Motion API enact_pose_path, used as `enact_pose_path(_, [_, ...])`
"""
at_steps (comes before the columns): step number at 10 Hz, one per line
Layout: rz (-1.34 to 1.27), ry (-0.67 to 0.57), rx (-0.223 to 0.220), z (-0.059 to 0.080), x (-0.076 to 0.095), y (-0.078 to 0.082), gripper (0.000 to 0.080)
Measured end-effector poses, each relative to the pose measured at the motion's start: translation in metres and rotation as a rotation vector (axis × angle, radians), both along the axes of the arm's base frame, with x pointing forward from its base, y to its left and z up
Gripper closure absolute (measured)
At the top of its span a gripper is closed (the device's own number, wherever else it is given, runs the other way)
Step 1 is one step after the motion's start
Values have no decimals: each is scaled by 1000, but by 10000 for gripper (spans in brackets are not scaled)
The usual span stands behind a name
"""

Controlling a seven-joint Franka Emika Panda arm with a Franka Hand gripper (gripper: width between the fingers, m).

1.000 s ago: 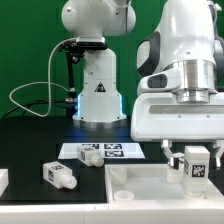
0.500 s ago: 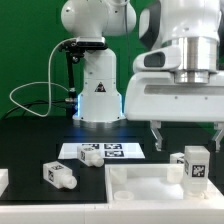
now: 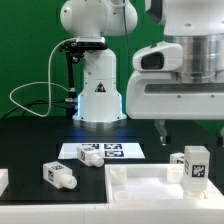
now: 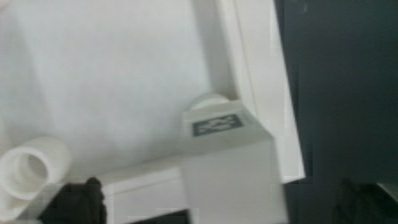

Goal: Assemble one leg

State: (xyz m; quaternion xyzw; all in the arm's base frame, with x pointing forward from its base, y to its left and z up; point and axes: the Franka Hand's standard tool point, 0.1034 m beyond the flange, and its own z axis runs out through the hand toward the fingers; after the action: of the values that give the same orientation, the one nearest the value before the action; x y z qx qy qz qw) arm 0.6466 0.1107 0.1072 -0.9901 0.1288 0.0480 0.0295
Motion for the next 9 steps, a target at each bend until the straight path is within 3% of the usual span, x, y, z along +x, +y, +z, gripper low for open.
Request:
enact_pose_path(2, [-22, 3, -8, -12, -6, 6, 150])
enact_pose_path(3, [-128, 16, -44, -18, -8, 13, 150])
enact_pose_path(5, [-175, 20, -52, -20, -9, 16, 150])
enact_pose_path(7, [-314, 28, -66, -20, -9, 16, 414])
enact_pose_path(8, [-370, 31, -71, -20, -10, 16, 414])
enact_pose_path(9, [-450, 35, -88, -21, -11, 16, 614])
